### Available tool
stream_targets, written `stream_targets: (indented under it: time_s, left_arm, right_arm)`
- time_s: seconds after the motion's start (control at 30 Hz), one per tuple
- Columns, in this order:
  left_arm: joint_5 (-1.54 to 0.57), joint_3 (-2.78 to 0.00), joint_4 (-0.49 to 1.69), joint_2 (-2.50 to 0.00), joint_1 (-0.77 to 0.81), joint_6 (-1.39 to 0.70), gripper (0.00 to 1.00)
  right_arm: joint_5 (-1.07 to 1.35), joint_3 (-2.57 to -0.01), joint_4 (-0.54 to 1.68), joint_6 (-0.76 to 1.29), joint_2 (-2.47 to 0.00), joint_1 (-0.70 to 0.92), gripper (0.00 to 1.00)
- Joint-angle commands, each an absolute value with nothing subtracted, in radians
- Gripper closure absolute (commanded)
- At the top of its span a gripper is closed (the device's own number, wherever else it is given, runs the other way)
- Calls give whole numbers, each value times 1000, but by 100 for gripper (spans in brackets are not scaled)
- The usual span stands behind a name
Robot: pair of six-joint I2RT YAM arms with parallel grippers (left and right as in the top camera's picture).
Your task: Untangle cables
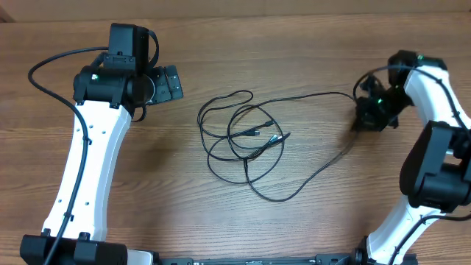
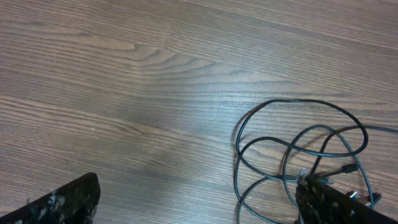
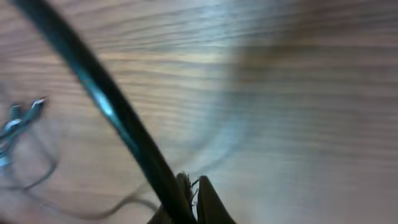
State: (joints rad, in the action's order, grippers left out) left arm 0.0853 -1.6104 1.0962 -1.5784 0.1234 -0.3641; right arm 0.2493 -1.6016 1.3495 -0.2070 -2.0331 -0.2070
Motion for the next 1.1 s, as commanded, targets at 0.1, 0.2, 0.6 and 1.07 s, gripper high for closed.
stream_targets:
  time_s: [0.1,0.2,0.6,1.07]
  left_arm:
    - [84,-1617,1095,-1583,124,-352,0]
    - [84,-1617,1095,-1583,124,-352,0]
    - [84,-1617,1095,-1583,124,-352,0]
    - [84,-1617,1095,-1583,124,-352,0]
  right_arm:
    - [338,-2248,1635,-209,-2011,-208,96]
    - [381,-2653,1694,-101,-2010,-208,96]
    - [333,-3126,1545,161,-1900,-238,96]
    - [12,-3126,1581,300,-1898,-598,96]
